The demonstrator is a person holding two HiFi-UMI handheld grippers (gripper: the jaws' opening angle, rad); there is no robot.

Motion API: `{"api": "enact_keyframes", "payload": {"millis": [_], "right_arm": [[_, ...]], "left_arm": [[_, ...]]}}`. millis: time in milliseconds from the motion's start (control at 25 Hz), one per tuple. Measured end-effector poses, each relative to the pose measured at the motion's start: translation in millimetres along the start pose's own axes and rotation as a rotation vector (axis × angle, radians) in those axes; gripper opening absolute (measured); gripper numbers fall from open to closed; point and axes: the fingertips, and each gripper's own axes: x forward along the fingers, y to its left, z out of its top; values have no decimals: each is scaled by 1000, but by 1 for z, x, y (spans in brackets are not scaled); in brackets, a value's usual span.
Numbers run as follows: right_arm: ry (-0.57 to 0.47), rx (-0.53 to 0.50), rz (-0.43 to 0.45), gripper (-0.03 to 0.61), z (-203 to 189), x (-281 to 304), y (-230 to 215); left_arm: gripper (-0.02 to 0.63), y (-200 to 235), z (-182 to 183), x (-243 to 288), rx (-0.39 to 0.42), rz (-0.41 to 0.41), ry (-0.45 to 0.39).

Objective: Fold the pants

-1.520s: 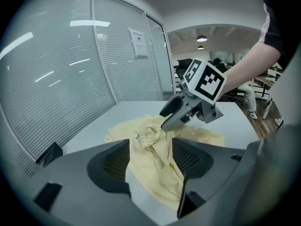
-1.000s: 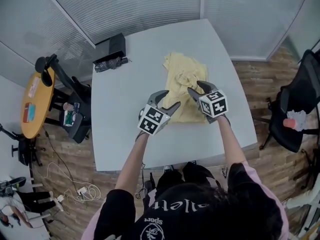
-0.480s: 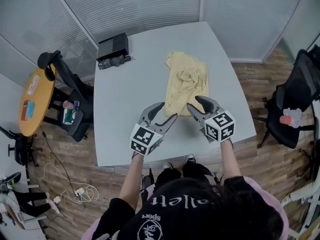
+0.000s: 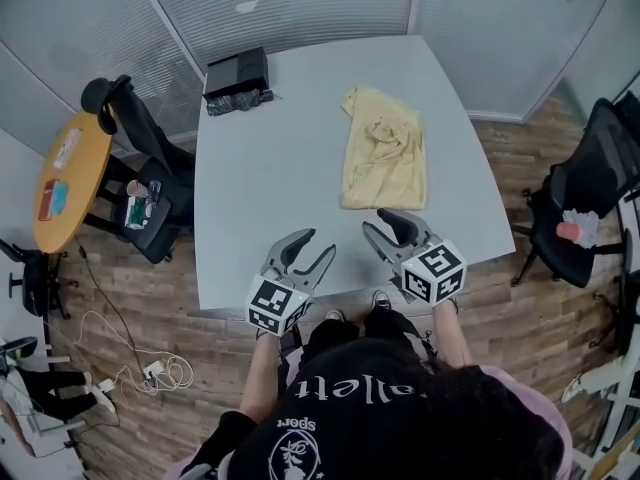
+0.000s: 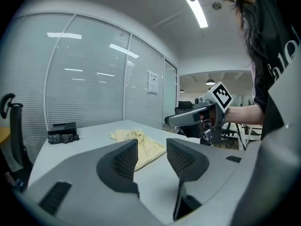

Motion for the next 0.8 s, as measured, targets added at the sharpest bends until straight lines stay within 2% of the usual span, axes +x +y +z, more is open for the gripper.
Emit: {"api": "enact_keyframes", "payload": {"millis": [440,800], "right_arm": [[8,4,-44,136,-23,-8,66],[26,-44,-18,72,-25,-10,90]], "left_arm": [[95,-10,-25,-61,-25,-43,-37],[75,-17,-23,-75,-27,-43,-59]]}}
